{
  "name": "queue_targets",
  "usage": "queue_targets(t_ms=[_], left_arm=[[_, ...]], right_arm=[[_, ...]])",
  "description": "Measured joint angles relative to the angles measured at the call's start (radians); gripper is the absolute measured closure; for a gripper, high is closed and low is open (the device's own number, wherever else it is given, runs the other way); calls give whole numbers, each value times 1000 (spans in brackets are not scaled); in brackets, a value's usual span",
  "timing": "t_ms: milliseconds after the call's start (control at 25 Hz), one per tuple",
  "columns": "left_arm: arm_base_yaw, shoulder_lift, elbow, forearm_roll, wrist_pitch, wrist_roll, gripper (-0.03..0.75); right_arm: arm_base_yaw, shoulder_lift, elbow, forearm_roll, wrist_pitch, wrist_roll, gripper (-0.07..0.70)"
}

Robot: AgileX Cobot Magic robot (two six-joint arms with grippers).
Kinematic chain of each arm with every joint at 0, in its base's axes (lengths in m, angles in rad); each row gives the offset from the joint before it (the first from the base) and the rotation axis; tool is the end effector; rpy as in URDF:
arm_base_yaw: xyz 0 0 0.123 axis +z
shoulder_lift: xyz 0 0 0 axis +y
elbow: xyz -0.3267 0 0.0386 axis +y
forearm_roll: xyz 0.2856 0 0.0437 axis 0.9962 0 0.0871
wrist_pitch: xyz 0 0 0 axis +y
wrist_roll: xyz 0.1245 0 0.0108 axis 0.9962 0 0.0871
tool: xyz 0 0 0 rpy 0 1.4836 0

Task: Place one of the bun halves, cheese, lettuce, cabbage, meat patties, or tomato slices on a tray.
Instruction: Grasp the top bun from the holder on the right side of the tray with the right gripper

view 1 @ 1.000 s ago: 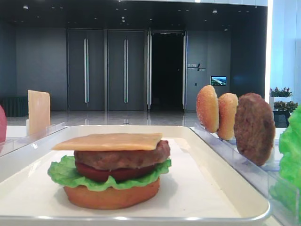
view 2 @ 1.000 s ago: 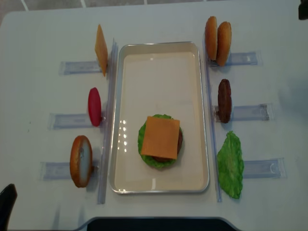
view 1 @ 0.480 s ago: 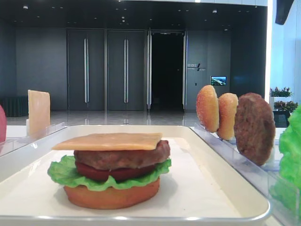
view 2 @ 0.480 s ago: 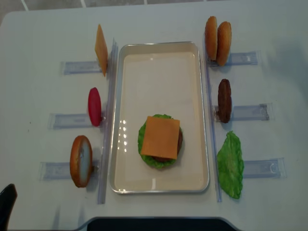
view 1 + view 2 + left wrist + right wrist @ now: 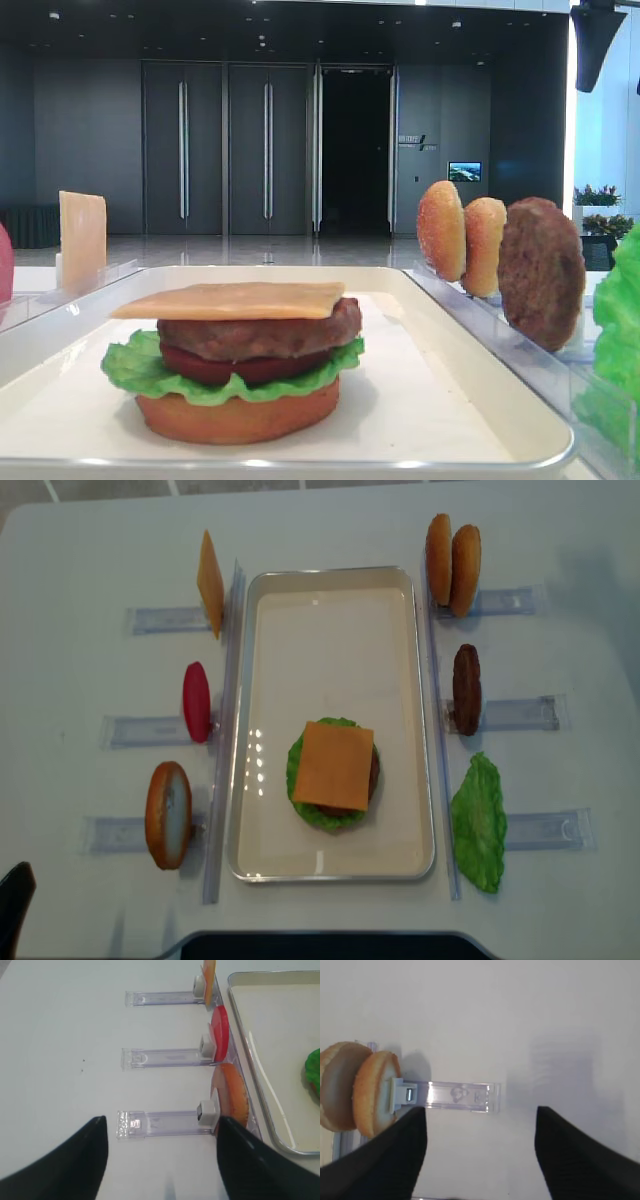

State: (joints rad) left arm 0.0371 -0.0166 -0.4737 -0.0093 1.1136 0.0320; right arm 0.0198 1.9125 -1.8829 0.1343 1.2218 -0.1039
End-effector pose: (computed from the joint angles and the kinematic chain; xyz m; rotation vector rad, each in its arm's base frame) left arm 0.0115 -0.0006 0.2653 -0.0047 2.1070 0.0302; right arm 0.4815 0.0253 0.3393 -0.1414 2.7222 0.1614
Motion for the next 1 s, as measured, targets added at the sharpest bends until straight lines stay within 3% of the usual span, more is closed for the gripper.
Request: queue_targets(t_ms=[280, 640, 1000], left_arm=[[0, 0, 0, 0, 0, 1, 199], [0, 0, 0, 0, 0, 2, 199], [0, 0, 0, 0, 0, 4, 199]], right_arm=[[36, 0, 0, -1, 0, 125, 160], [198, 0, 0, 44, -2, 239, 160], [318, 2, 0, 46, -96, 270, 160]])
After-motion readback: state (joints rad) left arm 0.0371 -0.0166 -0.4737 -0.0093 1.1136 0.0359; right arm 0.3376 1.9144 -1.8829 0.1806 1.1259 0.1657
